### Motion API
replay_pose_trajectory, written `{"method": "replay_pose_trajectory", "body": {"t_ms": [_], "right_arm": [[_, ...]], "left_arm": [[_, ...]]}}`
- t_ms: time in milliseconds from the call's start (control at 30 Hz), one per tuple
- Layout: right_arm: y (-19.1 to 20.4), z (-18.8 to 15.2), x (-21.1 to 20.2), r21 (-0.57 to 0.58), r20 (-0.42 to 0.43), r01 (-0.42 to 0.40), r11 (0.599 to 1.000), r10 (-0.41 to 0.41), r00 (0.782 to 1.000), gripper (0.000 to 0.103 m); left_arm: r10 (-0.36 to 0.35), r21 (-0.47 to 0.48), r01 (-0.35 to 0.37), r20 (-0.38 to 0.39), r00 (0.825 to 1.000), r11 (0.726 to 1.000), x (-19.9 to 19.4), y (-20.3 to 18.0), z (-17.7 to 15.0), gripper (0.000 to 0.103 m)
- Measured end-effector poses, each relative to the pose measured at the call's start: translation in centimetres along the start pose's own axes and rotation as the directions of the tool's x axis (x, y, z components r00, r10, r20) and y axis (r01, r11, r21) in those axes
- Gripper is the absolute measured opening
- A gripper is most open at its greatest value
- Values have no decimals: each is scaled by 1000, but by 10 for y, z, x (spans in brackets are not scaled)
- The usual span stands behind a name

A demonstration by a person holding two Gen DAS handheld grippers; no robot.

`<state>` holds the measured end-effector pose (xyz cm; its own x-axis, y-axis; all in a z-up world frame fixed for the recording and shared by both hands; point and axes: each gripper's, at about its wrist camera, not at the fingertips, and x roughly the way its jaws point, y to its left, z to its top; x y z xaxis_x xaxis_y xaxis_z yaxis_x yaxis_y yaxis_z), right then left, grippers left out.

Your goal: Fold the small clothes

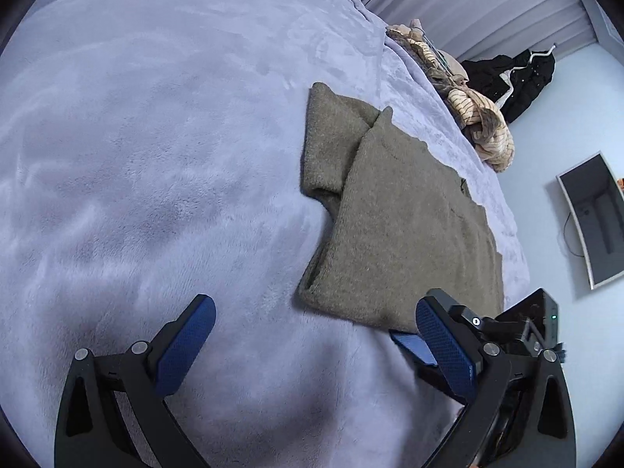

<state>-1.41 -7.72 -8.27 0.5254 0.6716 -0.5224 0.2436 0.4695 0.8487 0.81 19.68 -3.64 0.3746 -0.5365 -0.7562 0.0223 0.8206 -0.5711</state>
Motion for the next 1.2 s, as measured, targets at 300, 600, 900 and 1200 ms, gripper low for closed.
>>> {"method": "replay_pose_trajectory", "body": {"t_ms": [300,600,900,1200], "right_arm": [[24,34,-9,-74,57,-103,992,107,993,9],[56,44,-35,-196,77,-122,973,139,987,9],[35,25,-21,-200,-152,-104,974,74,986,16],[28,64,-96,-317,28,115,942,-112,993,17]], "left_arm": [[-210,-115,202,-59,976,973,39,-2,52,103],[-301,-136,282,-147,942,950,101,-41,108,103],[-80,67,96,-216,973,993,138,-90,110,50],[90,225,-62,-119,989,972,128,-109,98,26]]}}
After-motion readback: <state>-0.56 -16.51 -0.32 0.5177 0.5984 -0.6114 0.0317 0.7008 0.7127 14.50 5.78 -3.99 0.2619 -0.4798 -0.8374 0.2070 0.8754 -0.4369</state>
